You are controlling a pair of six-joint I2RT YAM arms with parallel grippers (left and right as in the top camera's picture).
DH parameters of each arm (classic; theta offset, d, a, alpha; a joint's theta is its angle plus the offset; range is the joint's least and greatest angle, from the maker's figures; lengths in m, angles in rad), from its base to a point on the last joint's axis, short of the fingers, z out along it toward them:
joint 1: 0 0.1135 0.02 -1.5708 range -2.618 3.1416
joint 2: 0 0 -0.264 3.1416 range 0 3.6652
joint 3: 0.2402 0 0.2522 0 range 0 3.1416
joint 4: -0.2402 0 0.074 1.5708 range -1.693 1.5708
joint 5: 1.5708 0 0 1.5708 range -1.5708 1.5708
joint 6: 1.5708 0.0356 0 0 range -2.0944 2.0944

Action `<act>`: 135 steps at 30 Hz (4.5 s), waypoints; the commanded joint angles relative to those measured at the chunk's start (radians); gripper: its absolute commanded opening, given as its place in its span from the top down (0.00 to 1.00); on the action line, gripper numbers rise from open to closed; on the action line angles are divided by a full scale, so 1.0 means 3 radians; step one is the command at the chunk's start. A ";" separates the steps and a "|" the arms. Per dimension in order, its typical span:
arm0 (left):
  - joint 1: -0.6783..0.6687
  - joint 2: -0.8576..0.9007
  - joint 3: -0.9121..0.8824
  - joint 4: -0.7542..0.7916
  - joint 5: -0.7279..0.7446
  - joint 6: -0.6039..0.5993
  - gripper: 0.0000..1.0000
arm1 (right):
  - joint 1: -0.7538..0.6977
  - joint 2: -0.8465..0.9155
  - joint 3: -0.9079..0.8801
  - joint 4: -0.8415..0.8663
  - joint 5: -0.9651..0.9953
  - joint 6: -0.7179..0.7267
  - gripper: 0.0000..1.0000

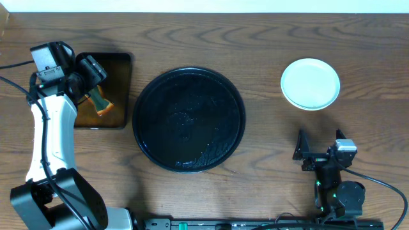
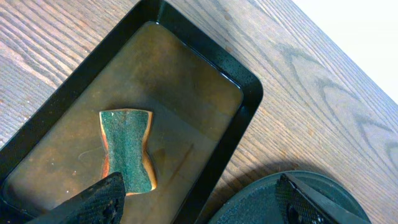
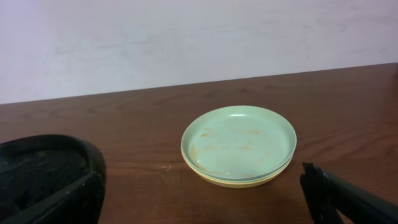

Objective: Clean dirty plates on tray and stack at the side

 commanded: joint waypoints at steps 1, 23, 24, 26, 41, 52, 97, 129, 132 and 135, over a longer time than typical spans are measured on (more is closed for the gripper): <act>0.0011 0.0013 0.0014 -0.0001 -0.0009 0.0015 0.22 | -0.0070 -0.0025 -0.0014 -0.0003 0.0036 -0.0047 0.01; 0.0001 0.0048 -0.0072 -0.1275 -0.0408 0.0042 0.22 | -0.0070 -0.0025 -0.0014 -0.0003 0.0036 -0.0047 0.01; -0.0019 0.0048 -0.0149 -0.1289 -0.0408 0.0042 0.22 | -0.0070 -0.0025 -0.0014 -0.0003 0.0036 -0.0047 0.01; -0.0074 0.0047 -0.0315 -0.1230 -0.0411 0.0069 0.22 | -0.0070 -0.0025 -0.0014 -0.0003 0.0036 -0.0047 0.01; -0.1122 -0.0584 -0.1907 0.0985 -0.0467 0.0407 0.22 | -0.0070 -0.0025 -0.0014 -0.0003 0.0036 -0.0047 0.01; -0.1162 -0.1548 -0.2605 0.1358 -0.0633 0.0404 0.22 | -0.0070 -0.0025 -0.0014 -0.0004 0.0036 -0.0047 0.01; -0.1396 -0.5327 -0.4175 0.1308 -0.0718 0.0809 0.22 | -0.0070 -0.0025 -0.0014 -0.0003 0.0036 -0.0047 0.01; -0.1239 -0.5327 -0.4175 0.1306 -0.0732 0.1219 0.22 | -0.0070 -0.0025 -0.0014 -0.0003 0.0036 -0.0047 0.01; -0.1239 -0.5327 -0.4175 0.1306 -0.0744 0.1219 0.22 | -0.0070 -0.0025 -0.0014 -0.0003 0.0036 -0.0047 0.01; -0.1239 -0.5328 -0.4175 0.1306 -0.0744 0.1219 0.22 | -0.0070 -0.0025 -0.0014 -0.0004 0.0036 -0.0047 0.01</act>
